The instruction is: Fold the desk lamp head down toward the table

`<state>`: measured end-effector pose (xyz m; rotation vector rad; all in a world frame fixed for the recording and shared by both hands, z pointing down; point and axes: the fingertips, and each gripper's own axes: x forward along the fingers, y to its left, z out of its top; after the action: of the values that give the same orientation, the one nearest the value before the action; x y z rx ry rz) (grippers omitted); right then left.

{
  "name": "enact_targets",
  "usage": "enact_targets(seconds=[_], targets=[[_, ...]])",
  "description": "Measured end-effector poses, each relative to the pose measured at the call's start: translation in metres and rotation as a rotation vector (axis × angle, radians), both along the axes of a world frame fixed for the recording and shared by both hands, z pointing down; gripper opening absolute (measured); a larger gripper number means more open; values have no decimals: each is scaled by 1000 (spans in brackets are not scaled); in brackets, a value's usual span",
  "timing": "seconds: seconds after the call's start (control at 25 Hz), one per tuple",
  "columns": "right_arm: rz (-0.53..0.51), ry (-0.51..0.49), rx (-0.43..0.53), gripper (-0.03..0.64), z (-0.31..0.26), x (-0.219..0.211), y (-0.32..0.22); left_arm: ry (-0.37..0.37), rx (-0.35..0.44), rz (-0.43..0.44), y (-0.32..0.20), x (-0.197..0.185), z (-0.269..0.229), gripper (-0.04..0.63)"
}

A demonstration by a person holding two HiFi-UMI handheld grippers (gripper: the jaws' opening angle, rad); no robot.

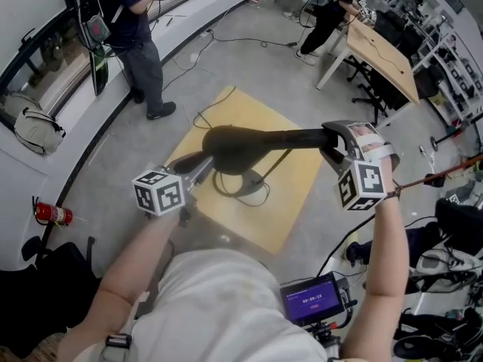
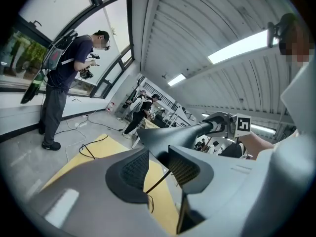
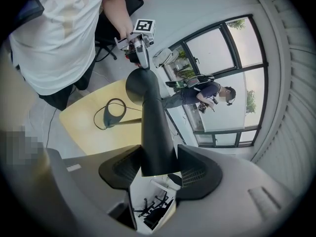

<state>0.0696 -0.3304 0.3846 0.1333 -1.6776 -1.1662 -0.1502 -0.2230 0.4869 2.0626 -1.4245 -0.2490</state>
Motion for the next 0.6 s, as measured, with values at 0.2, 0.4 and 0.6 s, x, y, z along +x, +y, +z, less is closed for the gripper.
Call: enact_targets(seconds=[0.2,0.4,0.6], targets=[[-10,27,17,241,-3,-1,1,15,-13,19,-1,4,8,124],[-19,56,37,242,-5,-2,3,33,-34,40,-1,9,17,125],[-29,91,56,242,-6,-3,5,54,-55,69,-2,15,28,125]])
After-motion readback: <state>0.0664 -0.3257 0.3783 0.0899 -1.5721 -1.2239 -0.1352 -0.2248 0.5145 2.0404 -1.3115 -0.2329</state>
